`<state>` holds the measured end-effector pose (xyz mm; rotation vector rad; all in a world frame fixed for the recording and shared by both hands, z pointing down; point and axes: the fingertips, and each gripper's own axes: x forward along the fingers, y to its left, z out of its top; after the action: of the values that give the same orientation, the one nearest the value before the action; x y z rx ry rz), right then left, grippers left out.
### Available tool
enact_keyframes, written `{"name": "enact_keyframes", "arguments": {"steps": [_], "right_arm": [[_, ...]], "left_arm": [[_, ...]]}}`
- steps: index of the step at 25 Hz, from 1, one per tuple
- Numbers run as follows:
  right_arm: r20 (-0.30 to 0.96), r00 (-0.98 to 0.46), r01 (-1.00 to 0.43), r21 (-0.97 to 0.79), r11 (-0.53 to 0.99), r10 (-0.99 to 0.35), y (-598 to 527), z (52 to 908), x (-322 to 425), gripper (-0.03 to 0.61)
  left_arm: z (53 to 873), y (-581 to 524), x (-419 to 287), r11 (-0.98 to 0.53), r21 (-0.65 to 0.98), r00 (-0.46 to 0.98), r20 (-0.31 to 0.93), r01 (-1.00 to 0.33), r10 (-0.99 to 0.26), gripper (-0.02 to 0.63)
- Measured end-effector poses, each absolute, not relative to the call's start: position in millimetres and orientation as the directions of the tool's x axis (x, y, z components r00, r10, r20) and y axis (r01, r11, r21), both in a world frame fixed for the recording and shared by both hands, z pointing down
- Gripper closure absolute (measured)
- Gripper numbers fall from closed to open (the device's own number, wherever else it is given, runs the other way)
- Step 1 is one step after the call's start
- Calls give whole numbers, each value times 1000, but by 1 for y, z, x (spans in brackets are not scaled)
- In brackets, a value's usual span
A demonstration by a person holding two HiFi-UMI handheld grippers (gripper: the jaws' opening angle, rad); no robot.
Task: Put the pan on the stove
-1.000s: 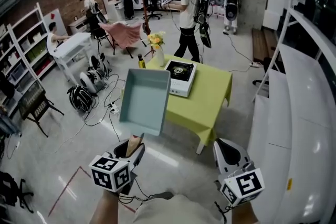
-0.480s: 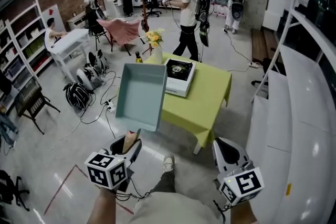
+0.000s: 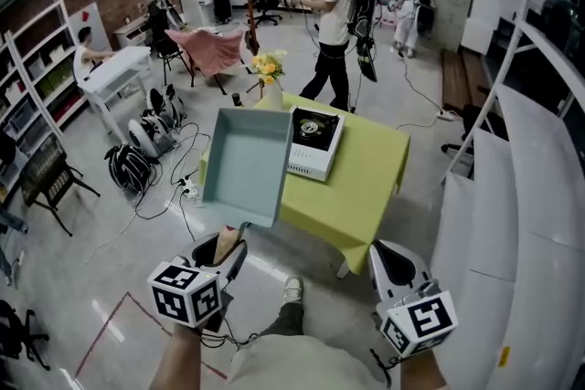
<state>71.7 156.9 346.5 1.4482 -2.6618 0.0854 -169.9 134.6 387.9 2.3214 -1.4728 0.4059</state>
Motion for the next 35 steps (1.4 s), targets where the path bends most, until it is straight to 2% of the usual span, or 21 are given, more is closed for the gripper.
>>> {"name": "enact_keyframes", "arguments": {"steps": [25, 35], "right_arm": [[185, -491, -869, -39, 493, -851, -141, 351, 18, 572], [205, -429, -903, -73, 423, -880, -205, 376, 17, 574]], "left_arm": [[379, -175, -208, -482, 150, 491, 471, -863, -733, 442], [399, -246, -206, -530, 152, 531, 483, -834, -696, 442]]}}
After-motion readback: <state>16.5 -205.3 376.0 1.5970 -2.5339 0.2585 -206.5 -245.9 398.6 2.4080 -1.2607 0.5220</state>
